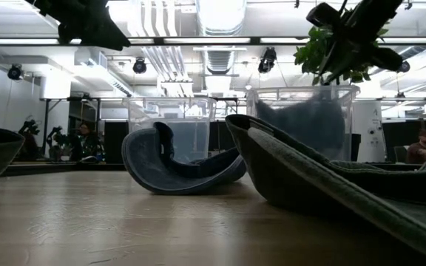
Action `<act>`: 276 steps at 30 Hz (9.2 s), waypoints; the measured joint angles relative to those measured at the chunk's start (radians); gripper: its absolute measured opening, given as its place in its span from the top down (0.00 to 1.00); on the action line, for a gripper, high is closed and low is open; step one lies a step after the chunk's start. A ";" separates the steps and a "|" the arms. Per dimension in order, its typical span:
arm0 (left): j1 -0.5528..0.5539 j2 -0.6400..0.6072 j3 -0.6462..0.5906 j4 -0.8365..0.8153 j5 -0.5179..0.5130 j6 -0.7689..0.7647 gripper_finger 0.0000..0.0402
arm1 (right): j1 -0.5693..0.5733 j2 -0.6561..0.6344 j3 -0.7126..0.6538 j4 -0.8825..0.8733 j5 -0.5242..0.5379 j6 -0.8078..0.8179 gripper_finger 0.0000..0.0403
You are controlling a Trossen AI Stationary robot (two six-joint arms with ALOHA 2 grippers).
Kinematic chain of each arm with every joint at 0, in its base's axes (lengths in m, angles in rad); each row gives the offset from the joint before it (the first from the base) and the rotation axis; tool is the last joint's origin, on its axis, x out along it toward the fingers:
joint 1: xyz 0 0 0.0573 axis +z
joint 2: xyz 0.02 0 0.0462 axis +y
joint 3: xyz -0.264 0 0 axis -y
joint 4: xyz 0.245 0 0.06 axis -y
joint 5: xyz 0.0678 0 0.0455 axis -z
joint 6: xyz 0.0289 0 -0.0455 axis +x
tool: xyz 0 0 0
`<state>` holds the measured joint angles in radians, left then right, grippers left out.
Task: Pick & Place hat
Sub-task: Put the left blue cap into the right transparent bin, then put the blue cap into the right transparent bin
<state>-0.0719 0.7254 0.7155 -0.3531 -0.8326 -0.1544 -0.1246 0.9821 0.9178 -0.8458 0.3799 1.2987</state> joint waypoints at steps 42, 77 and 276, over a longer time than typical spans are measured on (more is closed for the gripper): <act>-0.108 0.205 0.143 -0.060 0.249 -0.284 0.50 | 0.344 -0.122 0.092 -0.017 0.139 -0.537 0.81; -0.287 0.559 0.433 -0.580 0.380 -0.920 0.50 | 0.376 -0.707 -0.382 0.412 0.020 -0.909 0.82; -0.093 0.827 0.581 0.388 -0.138 -0.287 0.99 | 0.375 -0.153 -0.439 1.462 -0.036 -1.095 0.85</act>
<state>-0.1654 1.5524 1.2961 0.0351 -0.9703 -0.4417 0.2501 0.8292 0.4783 0.6160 0.3436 0.2038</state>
